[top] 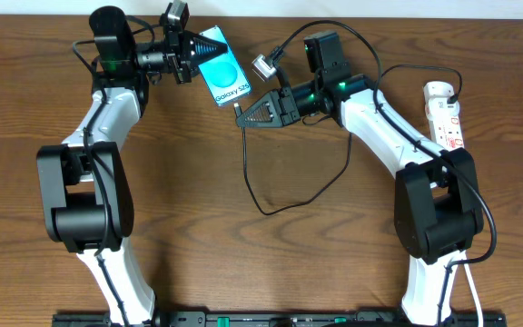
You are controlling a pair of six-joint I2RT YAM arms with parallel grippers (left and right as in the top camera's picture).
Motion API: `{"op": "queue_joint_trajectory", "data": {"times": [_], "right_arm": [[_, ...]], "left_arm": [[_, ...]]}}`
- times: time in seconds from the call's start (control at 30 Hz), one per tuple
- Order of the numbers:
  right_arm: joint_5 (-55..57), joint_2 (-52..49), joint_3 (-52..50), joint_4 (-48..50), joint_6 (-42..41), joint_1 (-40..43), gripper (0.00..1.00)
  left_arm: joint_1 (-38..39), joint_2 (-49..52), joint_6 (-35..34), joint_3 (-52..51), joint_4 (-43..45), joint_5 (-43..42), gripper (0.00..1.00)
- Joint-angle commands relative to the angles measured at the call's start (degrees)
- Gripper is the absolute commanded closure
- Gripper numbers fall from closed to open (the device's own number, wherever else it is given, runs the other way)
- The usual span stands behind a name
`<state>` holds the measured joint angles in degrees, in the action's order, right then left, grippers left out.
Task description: Plug charger to phone and switch on socket
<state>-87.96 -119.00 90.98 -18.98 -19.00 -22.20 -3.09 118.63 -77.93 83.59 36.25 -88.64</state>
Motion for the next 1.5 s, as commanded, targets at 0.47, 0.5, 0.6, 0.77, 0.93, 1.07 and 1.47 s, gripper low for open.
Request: {"op": "queue_joint_trajectory", "data": {"times": [0.47, 0.5, 0.6, 0.77, 0.93, 1.07, 1.47], "right_arm": [[-1.55, -0.39, -0.02, 0.44, -0.68, 0.15, 0.99], [-1.55, -0.39, -0.02, 0.46, -0.68, 0.15, 0.99], [-1.53, -0.39, -0.02, 0.59, -0.7, 0.15, 0.99], [-0.37, -0.39, -0.02, 0.57, -0.94, 0.15, 0.99], [0.61, -0.39, -0.02, 0.63, -1.77, 0.15, 0.99], [0.61, -0.39, -0.02, 1.11, -1.79, 0.15, 0.99], [0.59, -0.39, -0.02, 5.09, -5.42, 0.2, 0.99]], "left_arm": [[0.28, -0.44, 2.25, 1.01, 0.5, -1.46, 0.93], [0.28, -0.44, 2.25, 1.01, 0.48, -1.46, 0.93], [0.28, -0.44, 2.23, 1.01, 0.48, -1.46, 0.93], [0.31, -0.44, 2.21, 1.01, 0.48, -1.46, 0.93], [0.31, -0.44, 2.21, 1.01, 0.48, -1.46, 0.93], [0.31, -0.44, 2.23, 1.01, 0.48, -1.46, 0.94], [0.31, -0.44, 2.23, 1.01, 0.48, -1.46, 0.93]]}}
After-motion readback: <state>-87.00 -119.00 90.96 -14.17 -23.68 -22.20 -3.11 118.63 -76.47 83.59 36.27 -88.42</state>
